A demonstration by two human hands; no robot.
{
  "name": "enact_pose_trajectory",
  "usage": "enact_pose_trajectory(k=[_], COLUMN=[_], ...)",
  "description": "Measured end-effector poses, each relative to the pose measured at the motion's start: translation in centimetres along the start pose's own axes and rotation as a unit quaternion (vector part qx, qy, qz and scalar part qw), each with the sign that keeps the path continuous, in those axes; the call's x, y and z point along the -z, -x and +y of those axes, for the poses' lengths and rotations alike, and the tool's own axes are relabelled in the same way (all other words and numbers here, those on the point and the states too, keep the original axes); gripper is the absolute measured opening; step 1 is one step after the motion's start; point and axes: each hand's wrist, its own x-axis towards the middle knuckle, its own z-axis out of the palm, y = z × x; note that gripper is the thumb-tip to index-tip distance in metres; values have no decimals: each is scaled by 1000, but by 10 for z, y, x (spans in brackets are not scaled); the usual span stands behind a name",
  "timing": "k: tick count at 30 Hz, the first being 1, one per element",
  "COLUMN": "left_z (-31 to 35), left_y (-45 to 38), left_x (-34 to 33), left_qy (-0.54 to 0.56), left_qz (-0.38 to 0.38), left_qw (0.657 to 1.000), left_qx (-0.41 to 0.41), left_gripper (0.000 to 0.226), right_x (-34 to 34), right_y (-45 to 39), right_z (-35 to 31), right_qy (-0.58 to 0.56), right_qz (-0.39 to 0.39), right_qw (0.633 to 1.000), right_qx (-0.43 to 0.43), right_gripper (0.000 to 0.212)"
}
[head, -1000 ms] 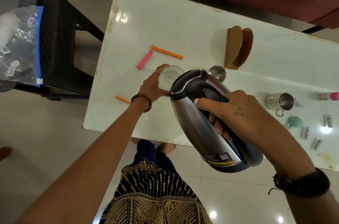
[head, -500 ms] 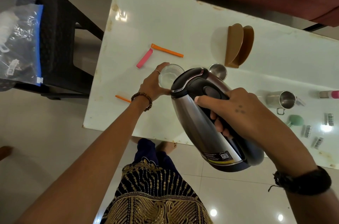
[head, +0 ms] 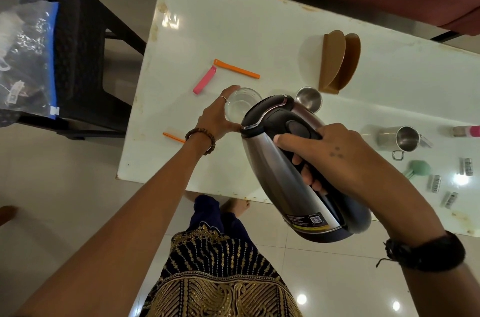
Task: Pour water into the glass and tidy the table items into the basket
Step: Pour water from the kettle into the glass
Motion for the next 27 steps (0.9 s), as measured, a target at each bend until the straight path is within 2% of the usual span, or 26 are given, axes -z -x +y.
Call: enact_pose_trajectory(k=[19,27], left_z=[-4,-5], left_y=[-1,0], left_x=[2,2], left_qy=[12,8], left_qz=[6,7], left_qw=[1000,1000], left_qx=[1,-8], left_gripper=[89,88], right_x=[2,-3], right_y=[-3,-3], right_z=[-2,14], right_qy=[-23,-30], right_qz=[-8,31], right_qw=[1000,998], right_qx=[-9,38], right_gripper=[38,36])
